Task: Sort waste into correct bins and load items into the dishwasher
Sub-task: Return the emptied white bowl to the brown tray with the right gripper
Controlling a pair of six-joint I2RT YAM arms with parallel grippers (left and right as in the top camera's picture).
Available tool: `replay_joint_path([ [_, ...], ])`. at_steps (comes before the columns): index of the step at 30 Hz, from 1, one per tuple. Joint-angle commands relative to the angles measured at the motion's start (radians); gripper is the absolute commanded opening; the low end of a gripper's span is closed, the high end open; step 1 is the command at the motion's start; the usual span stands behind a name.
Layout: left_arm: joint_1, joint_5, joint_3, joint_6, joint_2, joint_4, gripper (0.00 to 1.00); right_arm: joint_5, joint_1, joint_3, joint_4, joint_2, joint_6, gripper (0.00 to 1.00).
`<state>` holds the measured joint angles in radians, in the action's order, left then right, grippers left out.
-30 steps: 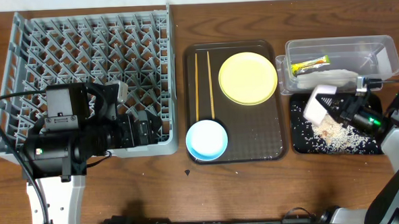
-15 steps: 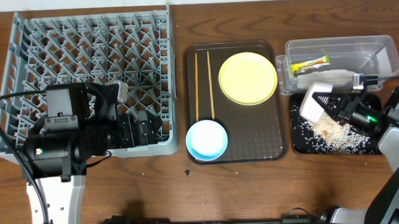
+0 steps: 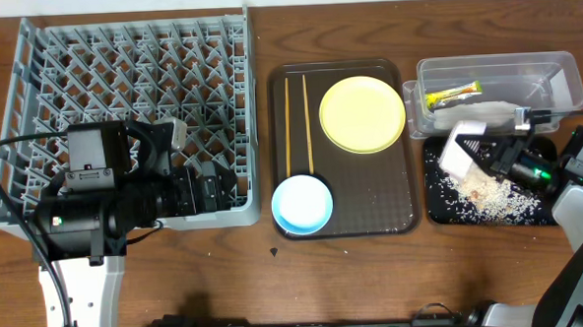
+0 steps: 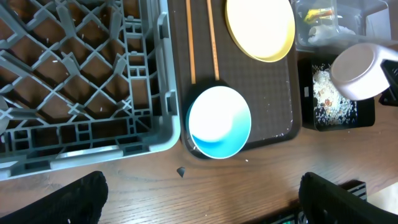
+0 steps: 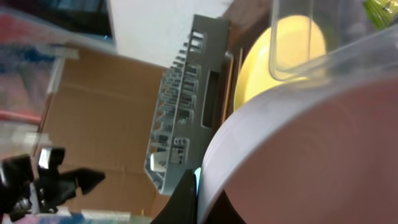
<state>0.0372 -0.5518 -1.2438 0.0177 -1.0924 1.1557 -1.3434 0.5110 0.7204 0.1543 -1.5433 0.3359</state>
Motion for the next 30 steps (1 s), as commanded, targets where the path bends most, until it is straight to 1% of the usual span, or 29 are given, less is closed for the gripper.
replay_joint_path([
  [1,-0.004,-0.016,-0.015,-0.018,-0.003,0.003,0.99,-0.012,-0.009,0.003,-0.005,0.001,0.055,0.01],
  [2,-0.004,-0.016,-0.015,-0.018,-0.003,0.003,0.98,-0.082,-0.015,0.003,-0.026,0.002,0.021,0.01],
  [4,-0.004,-0.016,-0.015,-0.018,-0.003,0.003,0.99,-0.115,-0.037,0.003,-0.042,0.012,0.039,0.01],
  [6,-0.004,-0.016,-0.015,-0.018,-0.003,0.003,0.99,-0.104,-0.077,0.003,-0.043,0.039,0.074,0.01],
  [8,-0.004,-0.016,-0.015,-0.018,-0.003,0.003,0.99,-0.067,-0.132,0.005,-0.042,0.080,0.079,0.01],
  [10,-0.004,-0.016,-0.015,-0.018,-0.003,0.003,0.99,0.005,-0.220,0.005,-0.028,0.142,0.079,0.01],
  [13,-0.004,-0.016,-0.015,-0.018,-0.003,0.003,0.99,0.220,-0.377,0.005,0.045,0.224,0.079,0.01],
  [15,-0.004,-0.016,-0.015,-0.018,-0.003,0.003,0.98,0.491,-0.520,0.005,0.131,0.273,0.080,0.01],
  [16,-0.004,-0.016,-0.015,-0.018,-0.003,0.003,0.99,0.651,-0.595,0.005,0.170,0.288,0.080,0.01],
  [17,-0.004,-0.016,-0.015,-0.018,-0.003,0.003,0.99,0.852,-0.686,0.005,0.208,0.298,0.079,0.01],
  [18,-0.004,-0.016,-0.015,-0.018,-0.003,0.003,0.99,0.993,-0.757,0.006,0.229,0.298,0.078,0.01],
  [19,-0.004,-0.016,-0.015,-0.018,-0.003,0.003,0.98,1.086,-0.813,0.006,0.241,0.296,0.071,0.01],
  [21,-0.004,-0.016,-0.015,-0.018,-0.003,0.003,0.99,1.215,-0.921,0.007,0.247,0.286,0.029,0.01],
  [24,-0.004,-0.016,-0.015,-0.018,-0.003,0.003,0.99,1.316,-1.048,0.015,0.243,0.261,0.014,0.01],
  [27,-0.004,-0.016,-0.015,-0.018,-0.003,0.003,0.99,1.389,-1.112,0.018,0.238,0.209,-0.012,0.01],
  [30,-0.004,-0.016,-0.015,-0.018,-0.003,0.003,0.99,1.442,-1.126,0.018,0.222,0.137,-0.068,0.01],
])
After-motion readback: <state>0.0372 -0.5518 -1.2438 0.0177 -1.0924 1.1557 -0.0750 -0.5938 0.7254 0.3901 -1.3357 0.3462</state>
